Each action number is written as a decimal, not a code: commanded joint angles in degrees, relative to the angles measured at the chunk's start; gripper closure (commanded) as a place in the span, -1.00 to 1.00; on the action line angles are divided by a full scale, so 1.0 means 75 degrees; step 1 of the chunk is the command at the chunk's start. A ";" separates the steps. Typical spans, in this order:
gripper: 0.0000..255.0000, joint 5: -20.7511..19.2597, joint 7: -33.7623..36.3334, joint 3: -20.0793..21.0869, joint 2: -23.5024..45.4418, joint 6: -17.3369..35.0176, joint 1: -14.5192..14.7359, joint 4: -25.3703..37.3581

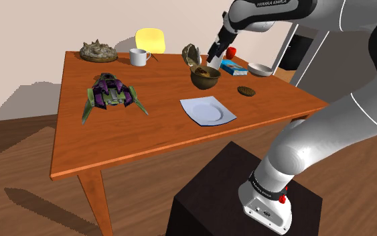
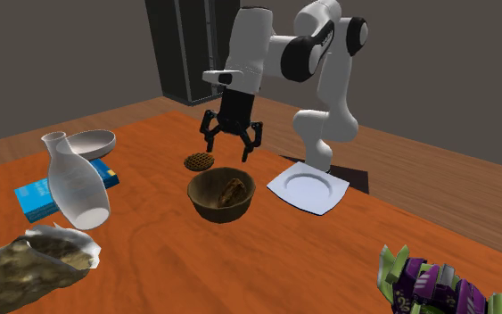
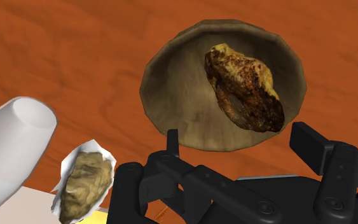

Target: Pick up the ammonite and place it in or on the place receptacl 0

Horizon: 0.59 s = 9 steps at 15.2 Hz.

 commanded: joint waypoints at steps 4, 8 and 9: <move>-1.00 -0.0046 0.0024 0.0081 -0.0310 -0.0638 -0.0035 0.0324; -1.00 -0.0046 0.0024 0.0081 -0.0308 -0.0638 -0.0035 0.0325; -1.00 -0.0046 0.0024 0.0081 -0.0308 -0.0638 -0.0035 0.0325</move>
